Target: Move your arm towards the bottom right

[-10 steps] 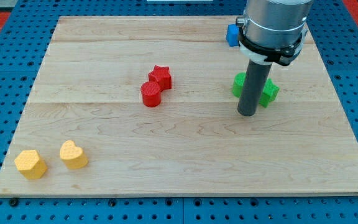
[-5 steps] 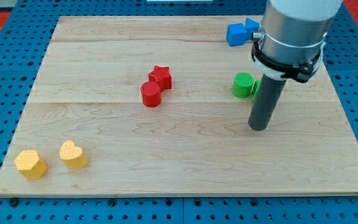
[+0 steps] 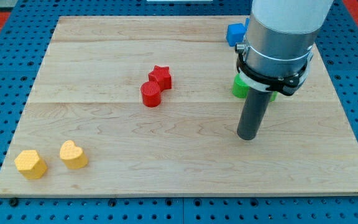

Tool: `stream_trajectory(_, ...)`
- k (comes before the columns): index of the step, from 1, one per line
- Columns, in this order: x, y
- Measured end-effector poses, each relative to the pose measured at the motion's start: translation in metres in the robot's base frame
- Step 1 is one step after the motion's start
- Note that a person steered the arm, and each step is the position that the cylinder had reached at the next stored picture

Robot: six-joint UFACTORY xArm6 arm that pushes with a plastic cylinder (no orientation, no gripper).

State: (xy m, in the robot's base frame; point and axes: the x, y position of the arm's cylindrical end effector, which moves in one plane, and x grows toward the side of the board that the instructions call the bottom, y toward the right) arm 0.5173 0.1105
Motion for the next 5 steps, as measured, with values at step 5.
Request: stream_trajectory(5,0.002,0.023)
